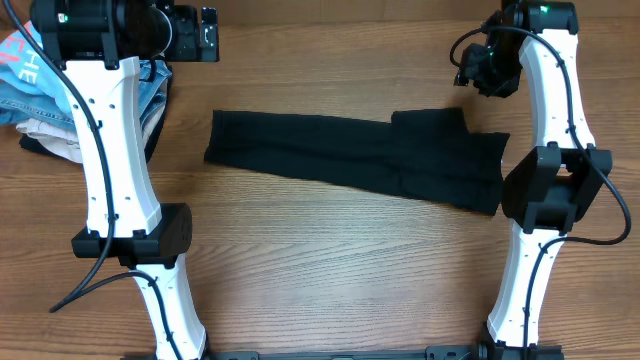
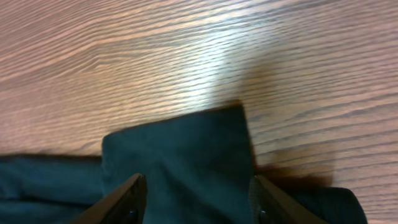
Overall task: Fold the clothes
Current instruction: 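Press and tuck the right end of the folded strip with the right gripper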
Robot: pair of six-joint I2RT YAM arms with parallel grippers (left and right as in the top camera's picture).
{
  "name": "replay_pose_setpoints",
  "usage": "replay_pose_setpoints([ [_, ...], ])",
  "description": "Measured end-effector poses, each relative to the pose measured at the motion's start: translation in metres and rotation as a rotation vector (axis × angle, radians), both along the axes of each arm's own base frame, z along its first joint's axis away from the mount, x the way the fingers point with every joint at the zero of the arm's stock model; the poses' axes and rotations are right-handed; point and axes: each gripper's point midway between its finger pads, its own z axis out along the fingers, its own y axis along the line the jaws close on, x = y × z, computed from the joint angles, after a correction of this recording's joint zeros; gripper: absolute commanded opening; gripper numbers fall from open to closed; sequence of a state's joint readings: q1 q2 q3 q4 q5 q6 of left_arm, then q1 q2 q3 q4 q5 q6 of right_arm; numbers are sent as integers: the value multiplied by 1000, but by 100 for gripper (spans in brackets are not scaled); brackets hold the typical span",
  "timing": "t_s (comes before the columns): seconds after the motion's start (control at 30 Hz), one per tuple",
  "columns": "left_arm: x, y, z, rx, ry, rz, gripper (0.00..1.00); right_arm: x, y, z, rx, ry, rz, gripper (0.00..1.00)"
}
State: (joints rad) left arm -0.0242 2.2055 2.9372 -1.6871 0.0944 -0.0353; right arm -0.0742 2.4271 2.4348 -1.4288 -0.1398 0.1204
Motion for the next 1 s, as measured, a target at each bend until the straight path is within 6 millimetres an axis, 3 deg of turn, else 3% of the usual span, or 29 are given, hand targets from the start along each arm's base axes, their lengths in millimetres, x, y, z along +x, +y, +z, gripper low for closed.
replay_pose_setpoints([
  [0.1, 0, 0, 0, 0, 1, 0, 100, 2, 1, -15, -14, 15, -16, 57],
  [0.3, 0, 0, 0, 0, 1, 0, 100, -4, 23, -74, -33, 85, -17, 57],
  [0.43, 0, 0, 0, 0, 1, 0, 100, -8, 22, -103, -56, 98, -62, 57],
  [0.47, 0, 0, 0, 0, 2, 0, 100, -3, 21, -104, -64, 76, -66, 57],
  [0.57, 0, 0, 0, 0, 1, 0, 100, 3, 21, -106, -94, 31, -79, 31],
  [0.6, 0, 0, 0, 0, 1, 0, 100, 5, 21, -106, -98, 18, -75, 16],
  [0.67, 0, 0, 0, 0, 1, 0, 100, 5, 18, -107, -111, 15, -86, 6],
  [0.77, 0, 0, 0, 1, 1, 0, 100, 3, 19, -106, -105, 25, -82, 4],
  [0.87, 0, 0, 0, 0, 2, 0, 100, -16, 19, -101, -108, 112, -78, 4],
  [1.0, 0, 0, 0, 1, 1, 0, 100, -25, 21, -65, -99, 160, -73, 4],
])
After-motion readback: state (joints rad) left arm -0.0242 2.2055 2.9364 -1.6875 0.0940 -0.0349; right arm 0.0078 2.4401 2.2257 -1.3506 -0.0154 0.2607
